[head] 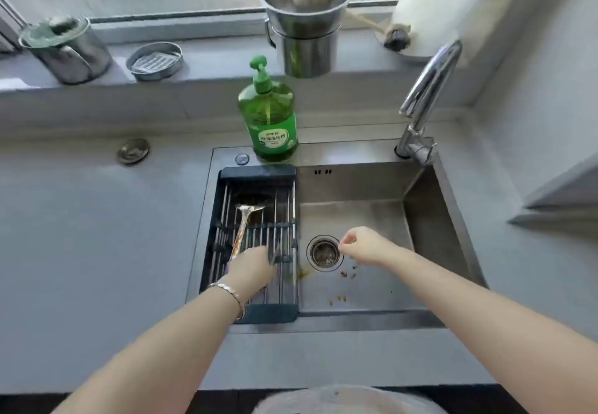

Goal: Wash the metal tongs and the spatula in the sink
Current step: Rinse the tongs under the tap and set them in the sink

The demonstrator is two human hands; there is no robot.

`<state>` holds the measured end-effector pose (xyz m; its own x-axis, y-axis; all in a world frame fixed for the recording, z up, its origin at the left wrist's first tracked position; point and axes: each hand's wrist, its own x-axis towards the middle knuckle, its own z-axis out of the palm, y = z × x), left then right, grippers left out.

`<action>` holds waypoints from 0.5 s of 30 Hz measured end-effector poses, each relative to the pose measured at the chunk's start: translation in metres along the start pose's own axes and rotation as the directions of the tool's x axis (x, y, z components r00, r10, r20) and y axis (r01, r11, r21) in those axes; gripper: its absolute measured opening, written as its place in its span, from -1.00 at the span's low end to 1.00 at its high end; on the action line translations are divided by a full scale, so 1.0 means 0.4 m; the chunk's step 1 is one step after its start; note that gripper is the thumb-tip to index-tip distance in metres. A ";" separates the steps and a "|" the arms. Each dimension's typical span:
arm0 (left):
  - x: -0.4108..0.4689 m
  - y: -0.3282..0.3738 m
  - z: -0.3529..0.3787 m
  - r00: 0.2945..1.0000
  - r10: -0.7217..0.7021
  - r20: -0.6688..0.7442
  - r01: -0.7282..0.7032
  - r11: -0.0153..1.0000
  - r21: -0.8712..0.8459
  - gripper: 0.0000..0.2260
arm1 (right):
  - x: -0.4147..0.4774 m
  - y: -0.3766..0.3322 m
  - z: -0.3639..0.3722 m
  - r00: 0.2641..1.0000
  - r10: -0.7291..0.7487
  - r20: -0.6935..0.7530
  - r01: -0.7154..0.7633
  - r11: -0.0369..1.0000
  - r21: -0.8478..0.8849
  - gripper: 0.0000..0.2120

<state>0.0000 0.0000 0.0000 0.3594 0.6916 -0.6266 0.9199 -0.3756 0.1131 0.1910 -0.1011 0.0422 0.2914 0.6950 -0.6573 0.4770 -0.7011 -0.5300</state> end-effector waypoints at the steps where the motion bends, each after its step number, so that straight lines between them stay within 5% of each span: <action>1: 0.010 -0.009 0.022 1.000 -0.014 0.018 0.013 0.998 0.058 -0.78 | 0.009 0.008 0.015 0.999 0.032 -0.001 -0.032 0.999 0.010 -0.77; 9: 0.089 -0.052 0.140 0.995 0.102 0.015 -0.100 0.929 0.356 -0.64 | 0.034 0.089 0.114 0.979 0.201 -0.035 -0.195 0.971 0.137 -0.76; 15: 0.084 -0.012 0.039 0.984 0.168 -0.049 -0.129 0.884 0.449 -0.81 | 0.036 0.132 0.095 0.986 0.169 -0.004 -0.168 0.982 0.083 -0.85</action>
<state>0.0053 0.0153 -0.0337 0.5165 0.6478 -0.5600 0.6964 -0.6983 -0.1656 0.1890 -0.1341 -0.0155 0.3708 0.5673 -0.7353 0.3507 -0.8187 -0.4547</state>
